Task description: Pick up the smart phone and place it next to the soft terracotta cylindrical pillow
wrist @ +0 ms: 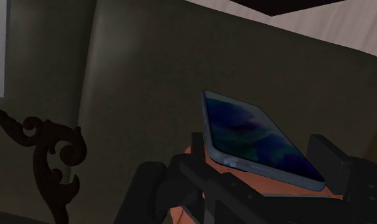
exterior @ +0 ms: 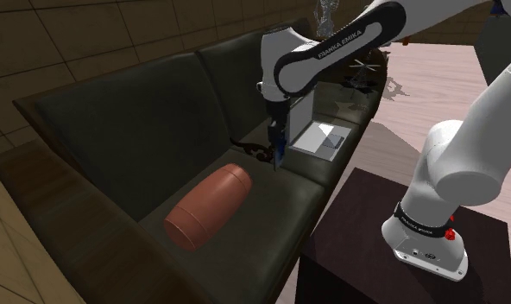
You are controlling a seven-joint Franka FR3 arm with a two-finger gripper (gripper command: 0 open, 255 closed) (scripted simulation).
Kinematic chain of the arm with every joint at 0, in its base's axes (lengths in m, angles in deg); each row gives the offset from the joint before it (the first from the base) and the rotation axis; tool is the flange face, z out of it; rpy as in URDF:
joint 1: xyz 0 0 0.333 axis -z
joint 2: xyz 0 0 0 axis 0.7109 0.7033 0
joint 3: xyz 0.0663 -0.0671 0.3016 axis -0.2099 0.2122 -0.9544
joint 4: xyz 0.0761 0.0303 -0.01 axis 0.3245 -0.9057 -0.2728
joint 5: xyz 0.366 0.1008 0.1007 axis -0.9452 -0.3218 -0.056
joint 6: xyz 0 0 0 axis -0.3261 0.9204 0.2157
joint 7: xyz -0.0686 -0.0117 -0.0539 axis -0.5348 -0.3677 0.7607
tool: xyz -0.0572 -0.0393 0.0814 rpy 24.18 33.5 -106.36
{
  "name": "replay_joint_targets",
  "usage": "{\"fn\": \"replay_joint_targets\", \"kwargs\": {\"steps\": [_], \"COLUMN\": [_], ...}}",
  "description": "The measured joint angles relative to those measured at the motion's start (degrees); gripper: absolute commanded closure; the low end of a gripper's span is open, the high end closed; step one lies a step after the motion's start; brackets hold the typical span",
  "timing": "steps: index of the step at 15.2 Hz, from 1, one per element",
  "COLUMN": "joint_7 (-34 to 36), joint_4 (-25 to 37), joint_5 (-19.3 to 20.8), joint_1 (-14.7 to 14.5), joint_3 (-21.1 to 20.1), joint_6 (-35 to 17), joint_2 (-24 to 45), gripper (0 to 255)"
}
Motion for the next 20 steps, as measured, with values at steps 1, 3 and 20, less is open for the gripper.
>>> {"fn": "replay_joint_targets", "kwargs": {"steps": [1,3,20], "joint_7": [1.43,4.00,21.00], "joint_4": [-0.55,-1.46,-3.79], "joint_5": [-0.26,-0.80,-4.31], "joint_1": [-0.65,-1.86,-9.58], "joint_3": [-0.94,-2.64,-14.25], "joint_6": [-0.17,-0.09,-4.03], "joint_2": [-0.36,-1.31,0.21], "gripper": [255,255,255]}}
